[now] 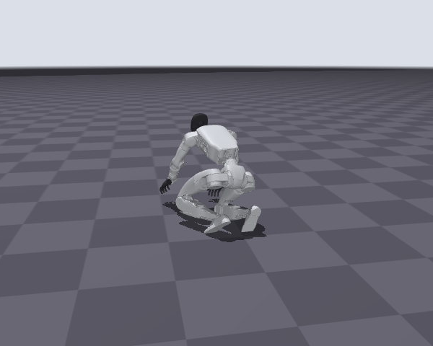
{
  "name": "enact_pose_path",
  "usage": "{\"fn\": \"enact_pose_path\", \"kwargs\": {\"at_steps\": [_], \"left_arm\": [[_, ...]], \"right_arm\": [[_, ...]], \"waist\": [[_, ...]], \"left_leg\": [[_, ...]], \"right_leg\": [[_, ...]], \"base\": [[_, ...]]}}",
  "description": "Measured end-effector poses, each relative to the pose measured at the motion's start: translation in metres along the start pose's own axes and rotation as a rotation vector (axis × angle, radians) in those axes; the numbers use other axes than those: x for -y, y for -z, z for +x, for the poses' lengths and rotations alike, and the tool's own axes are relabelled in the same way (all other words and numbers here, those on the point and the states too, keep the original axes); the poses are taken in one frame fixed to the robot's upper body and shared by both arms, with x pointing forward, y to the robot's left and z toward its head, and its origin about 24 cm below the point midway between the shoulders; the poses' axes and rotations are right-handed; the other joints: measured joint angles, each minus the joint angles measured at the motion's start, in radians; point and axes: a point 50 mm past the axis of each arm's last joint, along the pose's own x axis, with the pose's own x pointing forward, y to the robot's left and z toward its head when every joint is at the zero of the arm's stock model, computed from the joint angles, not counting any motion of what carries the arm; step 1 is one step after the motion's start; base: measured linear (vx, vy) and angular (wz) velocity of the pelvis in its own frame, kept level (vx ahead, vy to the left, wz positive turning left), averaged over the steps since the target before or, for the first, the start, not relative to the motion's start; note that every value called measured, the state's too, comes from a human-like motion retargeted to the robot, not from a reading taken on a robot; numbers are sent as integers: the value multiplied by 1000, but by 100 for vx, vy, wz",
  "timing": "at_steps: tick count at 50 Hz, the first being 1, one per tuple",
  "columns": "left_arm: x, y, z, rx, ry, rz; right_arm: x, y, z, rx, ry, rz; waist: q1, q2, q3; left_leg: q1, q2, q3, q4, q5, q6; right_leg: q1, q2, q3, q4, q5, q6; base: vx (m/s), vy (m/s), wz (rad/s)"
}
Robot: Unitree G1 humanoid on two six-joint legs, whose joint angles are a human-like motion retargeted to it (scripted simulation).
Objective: Sport exercise
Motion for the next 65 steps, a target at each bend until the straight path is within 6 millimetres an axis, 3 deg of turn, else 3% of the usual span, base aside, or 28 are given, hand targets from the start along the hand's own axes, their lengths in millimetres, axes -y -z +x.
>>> {"fn": "enact_pose_path", "kwargs": {"at_steps": [5,7,9,12,15,20,22,25,31,38,42,46,52,55,59,65], "left_arm": [[28,-5,-11,-5,-3,-58],[22,-6,-9,-3,-46,-65],[31,-8,-14,11,-66,-66],[44,-16,-23,56,-117,-60],[64,-20,-37,96,-140,-43],[107,-21,-67,119,-124,5],[123,-18,-81,116,-119,32],[141,-12,-100,117,-129,79],[158,17,-137,127,-190,191],[168,57,-188,148,-202,285],[160,68,-201,165,-250,260],[134,68,-183,167,-370,181],[74,55,-114,151,-596,116],[55,46,-85,120,-647,137],[55,32,-70,96,-648,176],[75,10,-73,119,-631,200]], "right_arm": [[-29,24,-46,-34,-5,5],[-20,23,-48,1,44,21],[-15,19,-52,36,103,48],[17,11,-51,131,272,80],[62,-6,-38,253,461,102],[133,-29,5,347,654,40],[146,-31,25,304,655,-1],[150,-30,49,207,612,-68],[110,-36,54,131,528,-176],[47,-55,31,193,499,-267],[23,-65,18,235,496,-293],[8,-74,8,279,494,-301],[1,-84,0,379,524,-338],[-2,-78,-5,426,533,-389],[-10,-60,-15,474,542,-469],[-23,-31,-35,504,523,-524]], "waist": [[52,53,-98],[83,72,-97],[94,77,-127],[130,78,-148],[162,59,-172],[219,10,-196],[234,-9,-206],[241,-33,-222],[198,-68,-308],[158,-66,-354],[150,-23,-365],[152,49,-368],[173,170,-340],[184,212,-310],[194,251,-272],[215,279,-263]], "left_leg": [[0,13,-49,23,0,-66],[0,18,-84,38,2,-101],[0,1,-86,38,2,-116],[0,-15,-104,49,8,-142],[0,-33,-104,58,35,-148],[0,-71,-98,91,80,-157],[0,-100,-95,100,88,-157],[0,-141,-93,99,106,-164],[9,-218,-102,35,127,-150],[205,-271,-120,-103,76,-131],[307,-288,-153,-189,65,-152],[378,-288,-208,-253,71,-189],[456,-274,-336,-303,99,-251],[515,-272,-399,-326,118,-272],[619,-254,-447,-357,121,-254],[747,-220,-467,-408,107,-203]], "right_leg": [[-5,39,-33,-43,-31,11],[-52,54,-71,-79,34,-9],[-20,82,-62,-111,-23,8],[12,114,-66,-164,-52,9],[85,151,-45,-213,-95,21],[218,189,-1,-292,-91,30],[260,194,27,-328,-81,25],[317,187,70,-390,-76,20],[389,136,138,-524,-136,-14],[474,34,133,-616,-147,-93],[461,2,109,-581,-121,-98],[359,8,84,-451,-108,-83],[55,115,42,-188,-115,-45],[-80,173,23,-101,-99,-31],[-151,227,10,-55,-73,-18],[-123,270,6,-73,-49,-1]], "base": [[33,-1,-29],[23,2,-67],[29,3,-27],[29,1,-25],[30,0,-9],[32,-1,8],[37,1,22],[41,3,24],[45,5,15],[39,1,-25],[26,-2,-30],[17,-5,-32],[11,-9,-25],[14,-13,37],[19,-14,93],[22,-13,97]]}}
